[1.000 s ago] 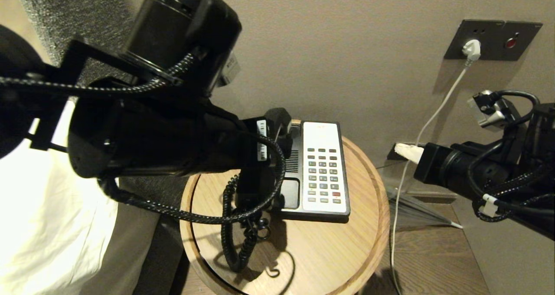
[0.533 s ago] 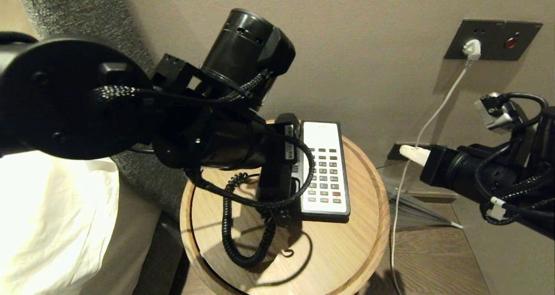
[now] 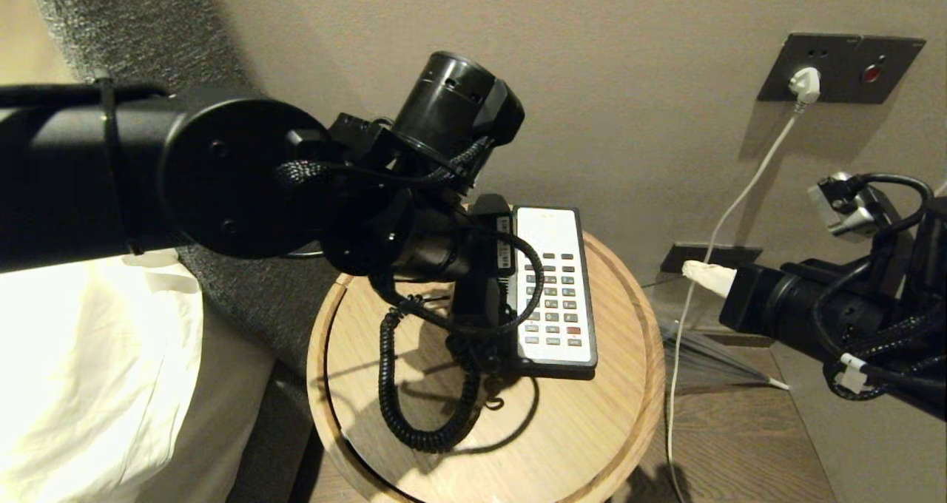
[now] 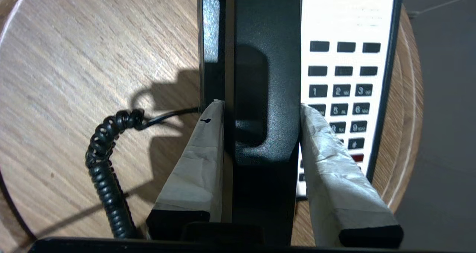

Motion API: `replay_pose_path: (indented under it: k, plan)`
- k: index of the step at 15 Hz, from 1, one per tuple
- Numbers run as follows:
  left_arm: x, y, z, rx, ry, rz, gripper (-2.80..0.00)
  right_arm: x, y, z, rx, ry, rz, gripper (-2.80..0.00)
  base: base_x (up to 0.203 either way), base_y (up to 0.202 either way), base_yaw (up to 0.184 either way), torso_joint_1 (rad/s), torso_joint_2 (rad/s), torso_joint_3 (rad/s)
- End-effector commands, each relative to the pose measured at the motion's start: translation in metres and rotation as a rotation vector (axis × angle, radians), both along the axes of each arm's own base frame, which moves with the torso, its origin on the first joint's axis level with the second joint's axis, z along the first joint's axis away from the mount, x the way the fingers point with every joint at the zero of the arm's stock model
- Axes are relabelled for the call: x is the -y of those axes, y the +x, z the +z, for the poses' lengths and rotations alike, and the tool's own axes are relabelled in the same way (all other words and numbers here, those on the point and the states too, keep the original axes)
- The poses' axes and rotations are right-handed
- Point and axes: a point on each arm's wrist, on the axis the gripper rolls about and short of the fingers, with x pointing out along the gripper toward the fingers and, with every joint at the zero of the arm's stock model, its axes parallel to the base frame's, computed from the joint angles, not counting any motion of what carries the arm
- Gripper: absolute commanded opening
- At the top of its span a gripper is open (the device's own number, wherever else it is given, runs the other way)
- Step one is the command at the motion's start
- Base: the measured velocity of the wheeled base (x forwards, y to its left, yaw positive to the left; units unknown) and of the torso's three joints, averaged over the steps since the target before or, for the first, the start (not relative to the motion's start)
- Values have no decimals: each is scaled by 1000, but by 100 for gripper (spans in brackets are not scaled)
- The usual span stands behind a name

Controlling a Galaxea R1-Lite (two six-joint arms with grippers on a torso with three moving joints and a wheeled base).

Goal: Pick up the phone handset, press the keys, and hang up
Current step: Put the handset back

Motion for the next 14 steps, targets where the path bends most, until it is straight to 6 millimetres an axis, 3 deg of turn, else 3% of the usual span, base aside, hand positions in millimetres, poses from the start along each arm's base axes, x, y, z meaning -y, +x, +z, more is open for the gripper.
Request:
replay_pose_path:
  k: [1, 14]
  plan:
    - [3, 4, -6, -12, 12, 7, -280, 0, 0, 0, 2, 3, -2, -280, 0, 0, 0, 0, 0, 0]
    - [20, 21, -23, -24, 50, 10, -280, 1, 0, -2, -8, 3, 8, -280, 0, 0, 0, 0, 0, 0]
